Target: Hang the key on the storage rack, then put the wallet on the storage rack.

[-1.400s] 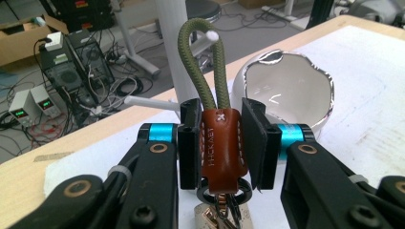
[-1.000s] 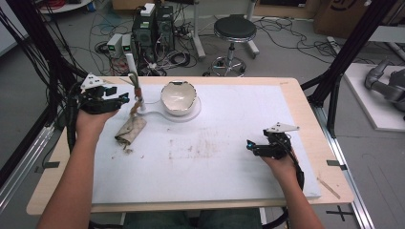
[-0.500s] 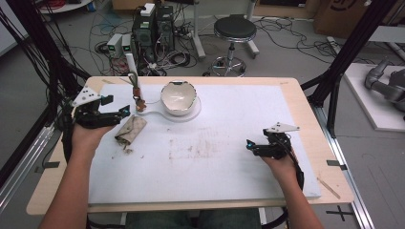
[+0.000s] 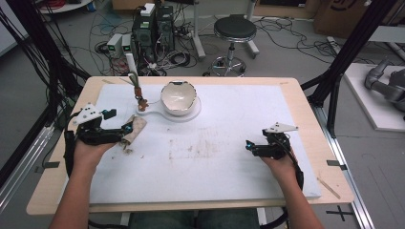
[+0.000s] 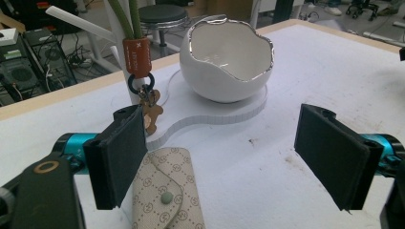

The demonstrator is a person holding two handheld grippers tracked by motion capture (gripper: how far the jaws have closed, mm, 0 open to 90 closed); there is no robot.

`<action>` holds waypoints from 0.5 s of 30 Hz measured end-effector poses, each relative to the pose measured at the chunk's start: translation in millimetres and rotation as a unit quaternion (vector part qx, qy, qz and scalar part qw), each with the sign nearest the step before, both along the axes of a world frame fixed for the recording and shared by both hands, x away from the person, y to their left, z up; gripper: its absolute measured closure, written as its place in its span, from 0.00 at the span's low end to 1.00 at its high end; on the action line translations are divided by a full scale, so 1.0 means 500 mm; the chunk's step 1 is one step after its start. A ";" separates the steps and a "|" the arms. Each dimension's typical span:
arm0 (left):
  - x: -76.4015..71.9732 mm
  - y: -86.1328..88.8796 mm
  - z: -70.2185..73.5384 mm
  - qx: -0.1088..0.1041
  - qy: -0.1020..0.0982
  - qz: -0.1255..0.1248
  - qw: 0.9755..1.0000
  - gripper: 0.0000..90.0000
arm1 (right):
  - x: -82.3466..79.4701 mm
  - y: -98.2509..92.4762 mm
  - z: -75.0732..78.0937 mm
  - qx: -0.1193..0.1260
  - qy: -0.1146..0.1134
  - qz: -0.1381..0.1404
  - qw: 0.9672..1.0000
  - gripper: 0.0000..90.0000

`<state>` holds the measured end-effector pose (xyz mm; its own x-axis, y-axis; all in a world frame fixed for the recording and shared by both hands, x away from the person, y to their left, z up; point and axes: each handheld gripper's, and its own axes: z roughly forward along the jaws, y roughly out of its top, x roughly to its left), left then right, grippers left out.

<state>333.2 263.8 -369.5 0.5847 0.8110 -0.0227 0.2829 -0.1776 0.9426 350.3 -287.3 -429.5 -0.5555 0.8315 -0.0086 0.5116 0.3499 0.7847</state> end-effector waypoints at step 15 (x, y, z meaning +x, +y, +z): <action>0.000 0.004 -0.027 0.010 0.018 0.006 1.000 0.20 | -0.001 -0.006 0.003 0.002 -0.003 -0.003 1.000 0.18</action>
